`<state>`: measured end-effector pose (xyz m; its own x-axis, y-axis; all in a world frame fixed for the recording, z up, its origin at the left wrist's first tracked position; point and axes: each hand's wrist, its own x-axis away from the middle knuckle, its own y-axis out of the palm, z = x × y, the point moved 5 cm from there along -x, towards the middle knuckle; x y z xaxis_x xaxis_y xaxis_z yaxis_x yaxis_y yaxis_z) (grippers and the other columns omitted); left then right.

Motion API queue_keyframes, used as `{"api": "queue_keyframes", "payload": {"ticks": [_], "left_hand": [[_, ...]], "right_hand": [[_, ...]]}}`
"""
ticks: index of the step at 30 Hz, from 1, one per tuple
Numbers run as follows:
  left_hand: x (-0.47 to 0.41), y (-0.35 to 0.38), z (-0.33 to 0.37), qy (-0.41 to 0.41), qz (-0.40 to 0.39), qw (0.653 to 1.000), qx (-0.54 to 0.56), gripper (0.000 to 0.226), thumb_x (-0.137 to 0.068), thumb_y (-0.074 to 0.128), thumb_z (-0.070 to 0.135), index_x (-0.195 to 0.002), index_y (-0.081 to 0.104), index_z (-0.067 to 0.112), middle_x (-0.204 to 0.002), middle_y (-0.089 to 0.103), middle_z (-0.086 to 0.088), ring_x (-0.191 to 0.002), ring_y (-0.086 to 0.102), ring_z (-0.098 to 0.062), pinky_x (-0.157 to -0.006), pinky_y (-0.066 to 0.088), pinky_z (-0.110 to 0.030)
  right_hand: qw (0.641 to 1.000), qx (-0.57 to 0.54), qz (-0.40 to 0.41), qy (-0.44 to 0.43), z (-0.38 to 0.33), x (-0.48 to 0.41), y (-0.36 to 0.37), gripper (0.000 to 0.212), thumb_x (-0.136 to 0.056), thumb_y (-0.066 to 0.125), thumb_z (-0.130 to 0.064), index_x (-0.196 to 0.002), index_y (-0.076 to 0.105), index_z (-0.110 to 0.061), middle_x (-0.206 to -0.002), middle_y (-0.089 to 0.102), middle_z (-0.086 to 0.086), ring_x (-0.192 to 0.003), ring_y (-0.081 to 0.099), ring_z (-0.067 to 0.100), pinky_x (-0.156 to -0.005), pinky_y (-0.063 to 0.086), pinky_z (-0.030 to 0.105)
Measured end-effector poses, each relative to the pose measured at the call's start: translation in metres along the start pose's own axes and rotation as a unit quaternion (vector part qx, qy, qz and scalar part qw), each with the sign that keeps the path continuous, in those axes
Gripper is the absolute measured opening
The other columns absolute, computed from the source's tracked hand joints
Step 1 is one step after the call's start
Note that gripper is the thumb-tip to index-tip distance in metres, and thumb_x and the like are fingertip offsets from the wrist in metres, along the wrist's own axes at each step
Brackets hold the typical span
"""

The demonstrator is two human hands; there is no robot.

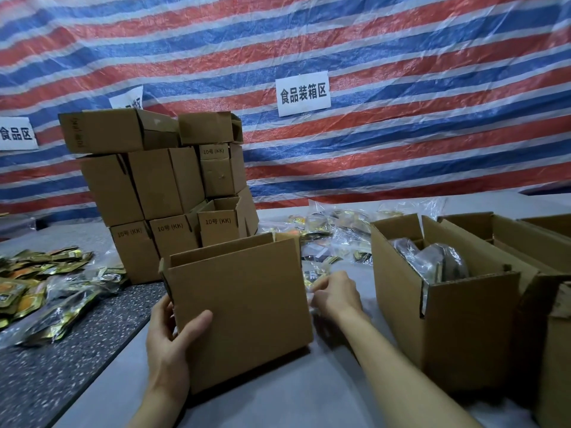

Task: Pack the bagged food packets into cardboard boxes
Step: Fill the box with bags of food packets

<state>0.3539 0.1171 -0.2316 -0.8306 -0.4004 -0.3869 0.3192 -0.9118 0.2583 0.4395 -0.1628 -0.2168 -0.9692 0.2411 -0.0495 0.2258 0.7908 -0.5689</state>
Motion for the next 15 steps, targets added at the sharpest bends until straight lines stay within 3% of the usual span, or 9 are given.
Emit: {"api": "queue_keyframes", "payload": {"ticks": [6,10,12,15], "left_hand": [[-0.003,-0.004,-0.001,-0.002,0.026,1.000,-0.014,0.098,-0.045,0.083,0.051,-0.135,0.056,0.024,-0.125,0.067,-0.014,-0.108,0.066,-0.040,-0.085,0.057,-0.053],[-0.002,-0.004,0.001,0.006,0.040,0.999,-0.029,0.103,-0.044,0.083,0.053,-0.137,0.053,0.025,-0.127,0.064,-0.015,-0.108,0.065,-0.041,-0.088,0.057,-0.058],[-0.002,-0.006,0.002,0.004,0.058,0.998,-0.027,0.102,-0.043,0.083,0.055,-0.137,0.053,0.026,-0.128,0.063,-0.014,-0.109,0.065,-0.040,-0.087,0.057,-0.056],[-0.004,-0.011,0.002,-0.001,0.086,0.996,-0.012,0.103,-0.043,0.084,0.057,-0.137,0.051,0.028,-0.132,0.061,-0.011,-0.113,0.063,-0.037,-0.088,0.056,-0.053]], "right_hand": [[0.990,-0.007,0.143,0.002,0.008,-0.006,-0.016,0.024,-0.091,0.060,-0.008,-0.090,0.077,-0.025,-0.112,0.069,0.001,-0.100,0.065,0.024,-0.075,0.048,0.028],[0.973,0.045,0.194,-0.113,-0.005,0.001,-0.021,0.034,-0.087,0.063,-0.002,-0.111,0.073,-0.025,-0.136,0.053,-0.001,-0.129,0.047,0.023,-0.105,0.037,0.033],[0.978,0.040,0.134,-0.156,-0.019,0.006,-0.013,0.038,-0.088,0.061,-0.008,-0.117,0.071,-0.030,-0.138,0.055,-0.004,-0.133,0.045,0.021,-0.107,0.035,0.031],[0.982,0.096,-0.060,-0.151,-0.026,0.012,0.015,0.054,-0.087,0.063,-0.021,-0.138,0.057,-0.039,-0.141,0.056,-0.001,-0.130,0.052,0.025,-0.107,0.041,0.035]]}}
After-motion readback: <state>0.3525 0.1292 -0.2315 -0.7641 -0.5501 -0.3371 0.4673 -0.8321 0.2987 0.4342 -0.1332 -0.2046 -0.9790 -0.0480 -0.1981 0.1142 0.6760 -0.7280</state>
